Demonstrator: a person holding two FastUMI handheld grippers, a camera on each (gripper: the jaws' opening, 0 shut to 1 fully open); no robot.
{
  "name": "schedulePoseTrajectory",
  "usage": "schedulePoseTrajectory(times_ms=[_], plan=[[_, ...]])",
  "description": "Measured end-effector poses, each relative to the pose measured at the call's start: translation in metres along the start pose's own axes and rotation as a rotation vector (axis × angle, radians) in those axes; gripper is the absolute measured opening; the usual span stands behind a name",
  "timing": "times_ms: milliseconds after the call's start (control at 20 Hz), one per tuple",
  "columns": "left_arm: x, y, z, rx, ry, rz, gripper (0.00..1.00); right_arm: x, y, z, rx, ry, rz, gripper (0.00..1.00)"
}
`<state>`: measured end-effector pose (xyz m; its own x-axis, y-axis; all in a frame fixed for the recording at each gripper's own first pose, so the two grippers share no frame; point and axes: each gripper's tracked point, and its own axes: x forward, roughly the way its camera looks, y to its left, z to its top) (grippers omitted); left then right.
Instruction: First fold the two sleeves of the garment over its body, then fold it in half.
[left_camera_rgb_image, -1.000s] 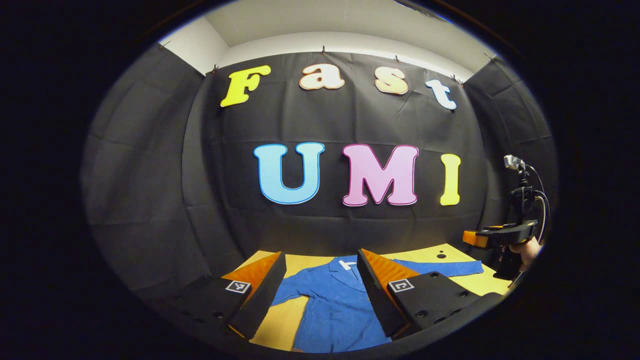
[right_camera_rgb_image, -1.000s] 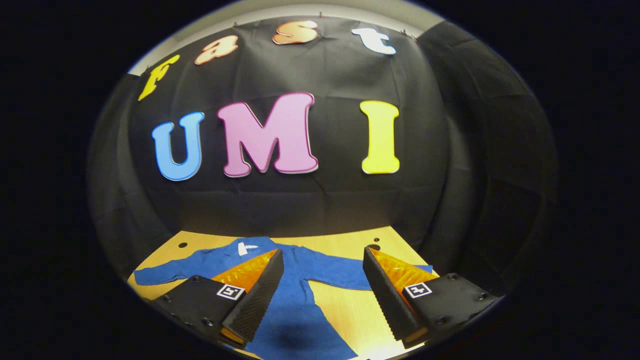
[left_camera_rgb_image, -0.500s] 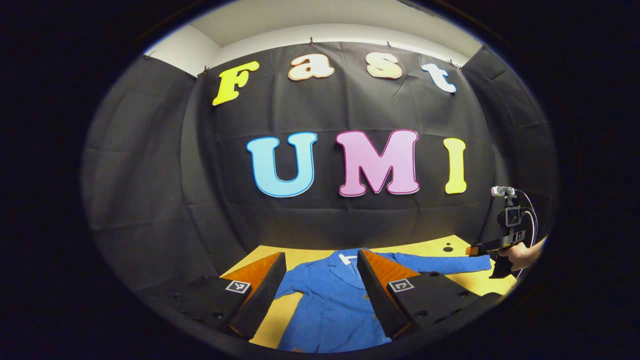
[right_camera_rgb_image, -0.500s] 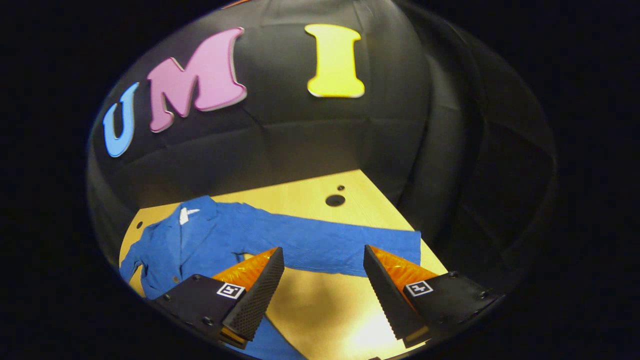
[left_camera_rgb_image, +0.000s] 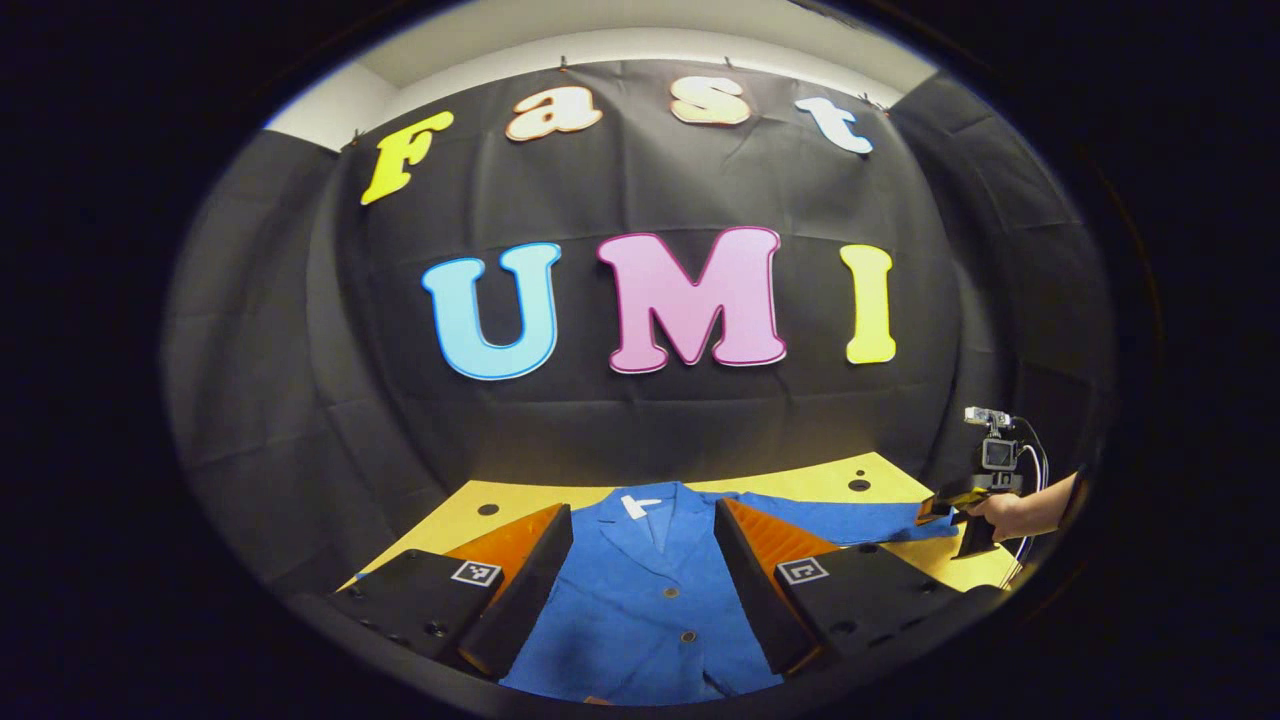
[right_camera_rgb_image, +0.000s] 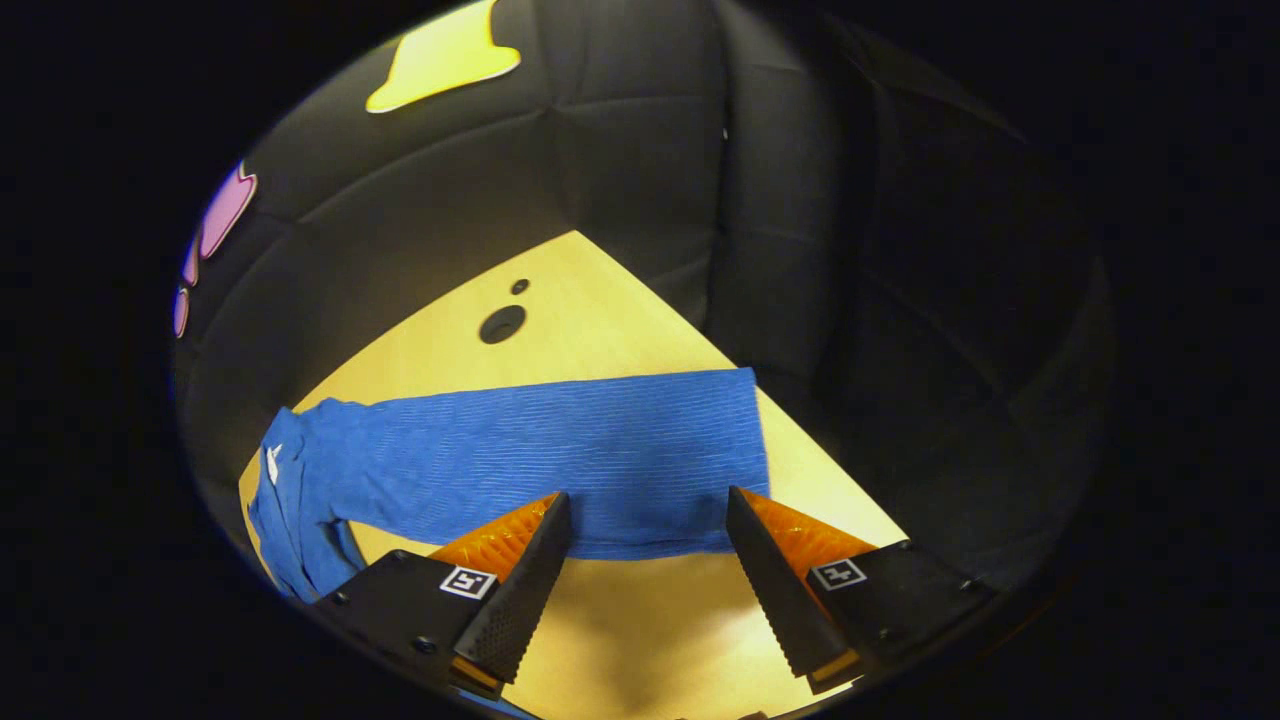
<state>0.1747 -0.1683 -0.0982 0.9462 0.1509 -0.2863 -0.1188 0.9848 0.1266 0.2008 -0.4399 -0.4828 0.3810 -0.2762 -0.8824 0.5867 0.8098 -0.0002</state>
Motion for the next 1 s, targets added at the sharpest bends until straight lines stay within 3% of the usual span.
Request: schedulePoseTrajectory(times_ms=[250, 300, 350, 550, 700, 750, 800, 900, 950, 1000], plan=[[0.016, -0.033, 0.006, 0.012, 0.001, -0.055, 0.82, 0.016, -0.024, -0.002, -0.031, 0.011, -0.055, 0.98], [0.018, -0.037, 0.006, 0.014, 0.004, -0.062, 0.82, 0.017, -0.027, -0.001, -0.033, 0.012, -0.058, 0.89], [0.020, -0.041, 0.006, 0.017, 0.004, -0.066, 0.82, 0.018, -0.027, 0.001, -0.045, 0.007, -0.058, 0.97], [0.023, -0.048, 0.008, 0.029, 0.002, -0.073, 0.82, 0.018, -0.026, -0.003, -0.070, 0.015, -0.064, 0.95], [0.022, -0.048, 0.006, 0.035, 0.001, -0.065, 0.82, 0.016, -0.024, -0.003, -0.023, 0.039, -0.074, 0.45], [0.021, -0.046, 0.004, 0.031, 0.006, -0.060, 0.82, 0.014, -0.023, -0.006, -0.024, 0.057, -0.073, 0.45], [0.020, -0.045, 0.002, 0.025, 0.012, -0.055, 0.82, 0.014, -0.019, -0.008, -0.002, 0.080, -0.049, 0.51], [0.019, -0.041, -0.003, 0.010, 0.024, -0.044, 0.82, 0.014, -0.018, -0.006, 0.014, 0.086, -0.045, 0.05], [0.018, -0.041, -0.005, 0.006, 0.031, -0.040, 0.82, 0.014, -0.013, -0.005, 0.008, 0.079, -0.008, 0.11], [0.018, -0.039, -0.007, 0.004, 0.035, -0.035, 0.82, 0.014, 0.001, -0.012, 0.019, 0.105, 0.070, 0.07]])
